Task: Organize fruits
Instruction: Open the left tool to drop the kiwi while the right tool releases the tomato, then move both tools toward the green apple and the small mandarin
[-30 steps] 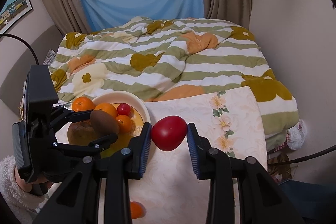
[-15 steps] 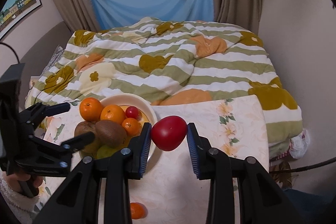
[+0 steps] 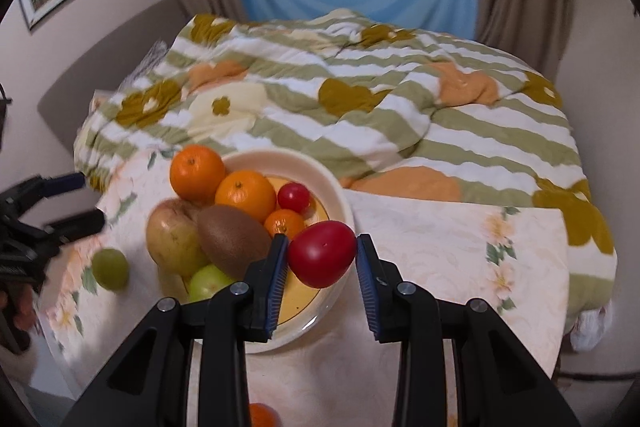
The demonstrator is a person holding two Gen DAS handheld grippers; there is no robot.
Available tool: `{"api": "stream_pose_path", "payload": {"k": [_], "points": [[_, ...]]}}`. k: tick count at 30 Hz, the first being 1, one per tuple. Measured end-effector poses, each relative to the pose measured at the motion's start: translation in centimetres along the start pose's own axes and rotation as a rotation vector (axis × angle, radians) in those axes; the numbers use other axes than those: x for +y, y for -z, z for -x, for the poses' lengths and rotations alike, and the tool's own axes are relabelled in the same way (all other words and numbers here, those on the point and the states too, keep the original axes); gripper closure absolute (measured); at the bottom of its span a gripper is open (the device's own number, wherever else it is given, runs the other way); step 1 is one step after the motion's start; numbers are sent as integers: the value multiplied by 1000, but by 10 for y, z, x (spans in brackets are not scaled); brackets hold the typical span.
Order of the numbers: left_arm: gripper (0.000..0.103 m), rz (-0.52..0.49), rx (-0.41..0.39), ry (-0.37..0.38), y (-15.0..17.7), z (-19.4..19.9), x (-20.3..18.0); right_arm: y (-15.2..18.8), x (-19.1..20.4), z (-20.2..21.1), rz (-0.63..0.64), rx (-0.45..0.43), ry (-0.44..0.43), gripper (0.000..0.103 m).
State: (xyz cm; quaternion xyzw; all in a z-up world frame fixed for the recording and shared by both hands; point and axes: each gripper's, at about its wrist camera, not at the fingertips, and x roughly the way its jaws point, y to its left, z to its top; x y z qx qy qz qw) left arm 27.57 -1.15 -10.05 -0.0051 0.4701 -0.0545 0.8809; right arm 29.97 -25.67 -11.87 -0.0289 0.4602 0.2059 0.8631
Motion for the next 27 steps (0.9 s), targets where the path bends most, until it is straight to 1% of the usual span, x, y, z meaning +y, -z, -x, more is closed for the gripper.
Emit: {"api": "stream_pose_path", "payload": {"k": [4,9,12,15,17,19,20,21,22,23,24,26,27], "points": [[0,36,11,-20,11,0,6,3,-1,-15,69,14,-16,72],[0,53,26,-49,24,0,8,5,0,-24,141,5,-59,72],[0,67,35,-64,32,2,8,7,4,-28,192,6,-59,72],[0,94,41,-77,38,5,11,10,5,-31,212,12,-63,72],[0,114,42,-78,43,7,13,12,4,-31,216,1,-68,71],[0,126,41,-85,45,9,14,13,5,-30,223,3,-85,71],[0,129,39,-87,47,10,15,13,6,-30,229,3,-84,68],[0,134,38,-90,48,11,14,14,8,-29,241,-2,-76,54],[0,142,36,-94,50,12,15,15,9,-27,251,-13,-57,49],[0,148,35,-96,50,13,14,15,9,-26,256,-20,-52,39],[0,154,33,-98,52,15,14,16,8,-24,254,-21,-65,25],[0,168,26,-102,56,19,14,17,5,-19,246,-27,-76,8],[0,172,23,-103,57,21,14,17,5,-16,248,-34,-67,7]]}}
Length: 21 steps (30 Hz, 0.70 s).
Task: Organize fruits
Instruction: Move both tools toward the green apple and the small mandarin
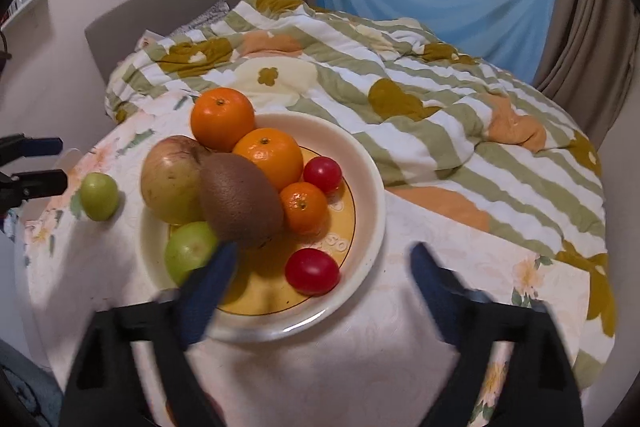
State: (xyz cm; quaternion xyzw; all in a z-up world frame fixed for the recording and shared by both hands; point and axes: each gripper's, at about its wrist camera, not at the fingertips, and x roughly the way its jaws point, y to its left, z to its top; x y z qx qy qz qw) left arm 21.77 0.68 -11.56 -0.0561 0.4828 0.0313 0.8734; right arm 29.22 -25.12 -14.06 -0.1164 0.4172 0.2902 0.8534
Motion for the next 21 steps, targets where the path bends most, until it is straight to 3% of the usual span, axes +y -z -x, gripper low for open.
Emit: {"api": "stream_pose_path", "payload": {"k": [12,21], "points": [[0,23,-63,-45,8,50,8,-3,8,56,-22,-52,59,1],[0,-47,-66,-33,6,69,27,3,28,97,-172,-3,140,1]]}}
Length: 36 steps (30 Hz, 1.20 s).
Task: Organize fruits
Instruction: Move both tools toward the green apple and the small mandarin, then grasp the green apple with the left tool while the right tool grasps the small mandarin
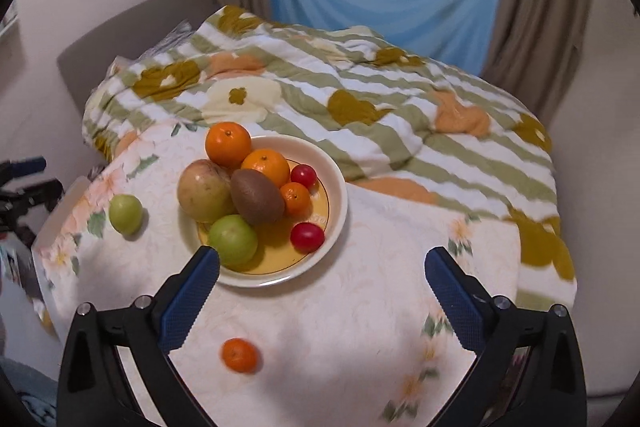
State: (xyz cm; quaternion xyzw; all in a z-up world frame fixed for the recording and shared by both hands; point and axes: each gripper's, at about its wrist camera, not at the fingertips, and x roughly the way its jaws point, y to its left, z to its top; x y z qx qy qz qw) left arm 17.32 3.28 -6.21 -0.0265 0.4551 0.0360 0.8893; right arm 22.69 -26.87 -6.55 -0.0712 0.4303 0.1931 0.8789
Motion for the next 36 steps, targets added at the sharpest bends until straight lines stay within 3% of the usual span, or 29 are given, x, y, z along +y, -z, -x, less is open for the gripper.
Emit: {"api": "stream_pose_path", "payload": {"k": [6,14,21,33,36], "points": [[0,-100,36,15,0,-10,17,16,21,16,-119,33,65,1],[0,-178,114,56,8,-45,34,46,43,-3,-279,145,150,1],[0,-201,200,137,17,-83,35,67,51,-24,-356,212,167,1],[0,-204,266,218,21,-130,15,99,56,-56,-447,274,182,1],[12,-196,272,212,20,-138,15,103,56,-59,-462,274,186,1]]}}
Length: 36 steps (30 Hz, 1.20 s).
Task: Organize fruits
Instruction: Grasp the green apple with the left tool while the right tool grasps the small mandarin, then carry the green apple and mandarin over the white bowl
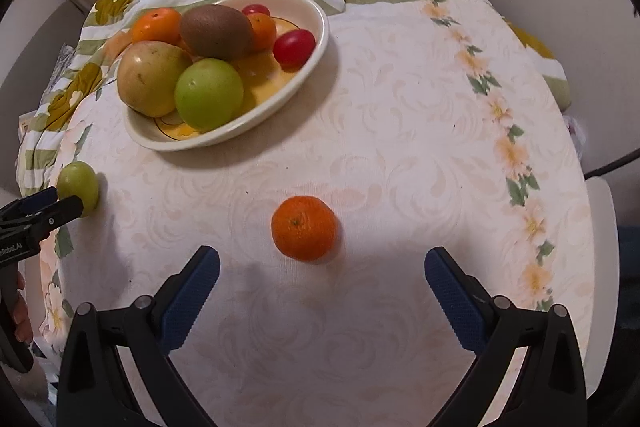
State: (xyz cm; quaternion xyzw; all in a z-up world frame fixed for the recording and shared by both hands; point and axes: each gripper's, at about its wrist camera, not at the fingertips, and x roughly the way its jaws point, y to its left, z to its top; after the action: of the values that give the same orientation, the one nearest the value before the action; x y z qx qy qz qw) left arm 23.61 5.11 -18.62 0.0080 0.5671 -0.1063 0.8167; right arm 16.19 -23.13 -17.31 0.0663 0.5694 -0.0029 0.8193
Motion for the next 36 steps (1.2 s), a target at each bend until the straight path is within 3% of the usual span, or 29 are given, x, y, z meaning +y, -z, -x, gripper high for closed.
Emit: {"api": "stream_pose_path", "payload": {"k": [7,15,22,25,28,36], "points": [[39,16,4,36,-1,-8,4,1,0,-2,-9,-3,10,4],[39,6,4,45,-1,-8,0,-1,5,-9,10,19,7,28],[39,-6,-1,48,7,-3,3,-5,10,-13,14,16,10,35],[39,-7,-2,49,11,-1,6,-8,12,-15,20,11,15,44],[39,-5,0,44,14,1,8,-10,14,-17,38,13,11,69],[39,18,-19,44,21,11,17,-13,21,-8,56,-10,9,70]]}}
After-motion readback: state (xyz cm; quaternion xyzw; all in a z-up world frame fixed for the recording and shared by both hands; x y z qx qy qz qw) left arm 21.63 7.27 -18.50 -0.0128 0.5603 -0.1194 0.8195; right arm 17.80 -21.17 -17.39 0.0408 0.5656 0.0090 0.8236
